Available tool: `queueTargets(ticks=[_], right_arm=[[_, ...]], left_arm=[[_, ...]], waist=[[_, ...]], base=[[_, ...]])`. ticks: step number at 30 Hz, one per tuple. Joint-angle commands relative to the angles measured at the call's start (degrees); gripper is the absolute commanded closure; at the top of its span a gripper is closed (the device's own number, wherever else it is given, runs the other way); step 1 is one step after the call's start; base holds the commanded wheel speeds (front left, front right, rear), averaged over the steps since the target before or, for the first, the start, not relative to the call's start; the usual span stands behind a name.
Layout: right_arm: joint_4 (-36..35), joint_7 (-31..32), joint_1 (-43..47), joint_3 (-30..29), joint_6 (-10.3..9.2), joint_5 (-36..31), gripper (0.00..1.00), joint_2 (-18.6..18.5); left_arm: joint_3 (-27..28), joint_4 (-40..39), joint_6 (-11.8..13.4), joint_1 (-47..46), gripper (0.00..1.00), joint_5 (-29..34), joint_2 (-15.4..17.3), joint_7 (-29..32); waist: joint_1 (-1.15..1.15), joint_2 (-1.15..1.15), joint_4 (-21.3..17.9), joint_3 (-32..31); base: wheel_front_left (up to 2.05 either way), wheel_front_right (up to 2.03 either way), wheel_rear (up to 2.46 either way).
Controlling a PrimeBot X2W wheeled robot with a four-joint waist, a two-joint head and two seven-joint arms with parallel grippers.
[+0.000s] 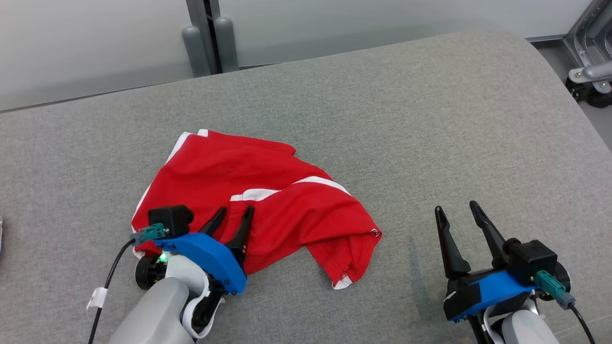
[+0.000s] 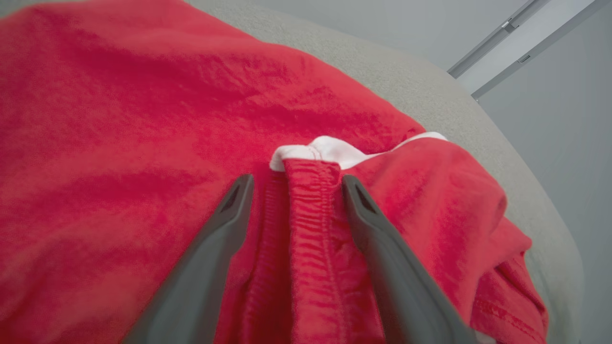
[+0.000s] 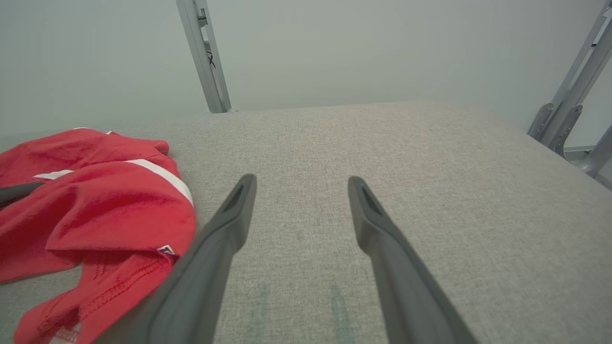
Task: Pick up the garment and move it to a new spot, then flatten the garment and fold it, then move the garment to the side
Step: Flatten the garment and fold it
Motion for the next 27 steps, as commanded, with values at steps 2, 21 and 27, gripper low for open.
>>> queueTargets(ticks=[2,21,27], right_arm=[[0.0,-0.2,-0.9,0.0,0.01,0.2,0.0,-0.2],[2.3,-0.2,1.5,-3.0,0.01,-0.7,0.0,-0.2],[4.0,-0.2,1.6,-2.1,0.01,-0.3,0.0,-0.2]], left_arm=[[-1.3,0.1,-0.1,-0.9,0.0,-1.0,0.4,0.0],[-5.6,-7.3,-0.1,-0.1,1.0,9.4,0.9,-11.5],[-5.6,-12.3,-0.1,7.2,1.0,14.2,2.0,-11.6]], waist=[[0.0,-0.01,0.2,-0.1],[0.0,-0.01,8.0,-5.7],[0.0,-0.01,13.3,-8.1]], base=[[0.0,0.0,0.0],[0.0,0.0,0.0],[0.0,0.0,0.0]])
